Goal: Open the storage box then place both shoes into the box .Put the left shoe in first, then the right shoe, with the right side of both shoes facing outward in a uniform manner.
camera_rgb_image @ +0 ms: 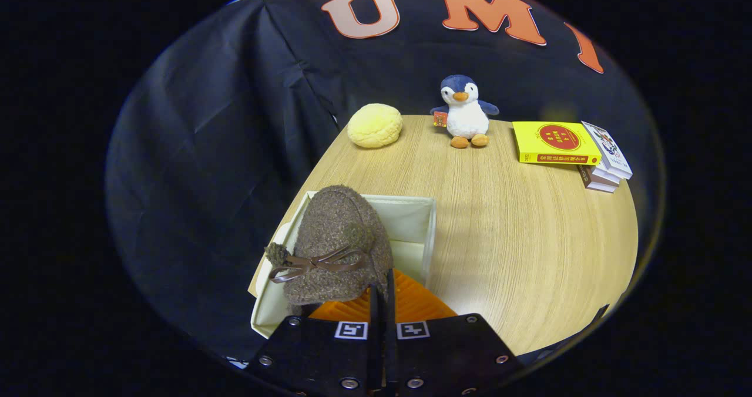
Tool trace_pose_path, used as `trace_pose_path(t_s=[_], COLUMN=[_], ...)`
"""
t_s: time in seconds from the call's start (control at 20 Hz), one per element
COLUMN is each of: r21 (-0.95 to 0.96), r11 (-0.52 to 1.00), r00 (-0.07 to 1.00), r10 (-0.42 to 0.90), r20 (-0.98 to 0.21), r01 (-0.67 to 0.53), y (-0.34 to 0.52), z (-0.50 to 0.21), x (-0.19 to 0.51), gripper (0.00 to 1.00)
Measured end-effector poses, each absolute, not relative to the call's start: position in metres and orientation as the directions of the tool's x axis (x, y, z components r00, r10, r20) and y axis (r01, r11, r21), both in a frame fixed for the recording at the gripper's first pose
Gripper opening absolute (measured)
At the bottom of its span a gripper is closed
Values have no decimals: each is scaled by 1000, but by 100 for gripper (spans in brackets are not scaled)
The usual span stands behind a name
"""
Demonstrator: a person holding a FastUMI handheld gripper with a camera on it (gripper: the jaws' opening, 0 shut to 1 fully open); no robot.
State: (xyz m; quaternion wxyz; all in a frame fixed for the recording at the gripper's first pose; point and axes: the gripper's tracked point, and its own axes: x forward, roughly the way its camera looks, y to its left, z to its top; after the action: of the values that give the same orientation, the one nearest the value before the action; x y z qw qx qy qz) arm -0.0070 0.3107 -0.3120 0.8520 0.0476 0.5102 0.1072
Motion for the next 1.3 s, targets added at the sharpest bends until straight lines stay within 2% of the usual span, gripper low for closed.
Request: trace_pose_path(t_s=[0.4, 0.5, 0.55, 0.65, 0.9, 1.1, 1.3], r21=[139, 175, 182, 201, 245, 236, 192], r11=[988, 983, 981, 977, 966, 967, 978], r00=[387, 389, 384, 382, 459, 587, 722], r10=[154, 186, 193, 215, 256, 246, 191], r20=[-909, -902, -903, -899, -851, -771, -665], r01=[-68, -62, -66, -75, -86, -95, -83], y=[304, 311, 311, 311, 292, 247, 185], z=[-359, -359, -355, -348, -306, -258, -211], x=[-30, -31, -32, -36, -23, -4, 10], gripper=[4, 8, 14, 16, 15, 22, 34])
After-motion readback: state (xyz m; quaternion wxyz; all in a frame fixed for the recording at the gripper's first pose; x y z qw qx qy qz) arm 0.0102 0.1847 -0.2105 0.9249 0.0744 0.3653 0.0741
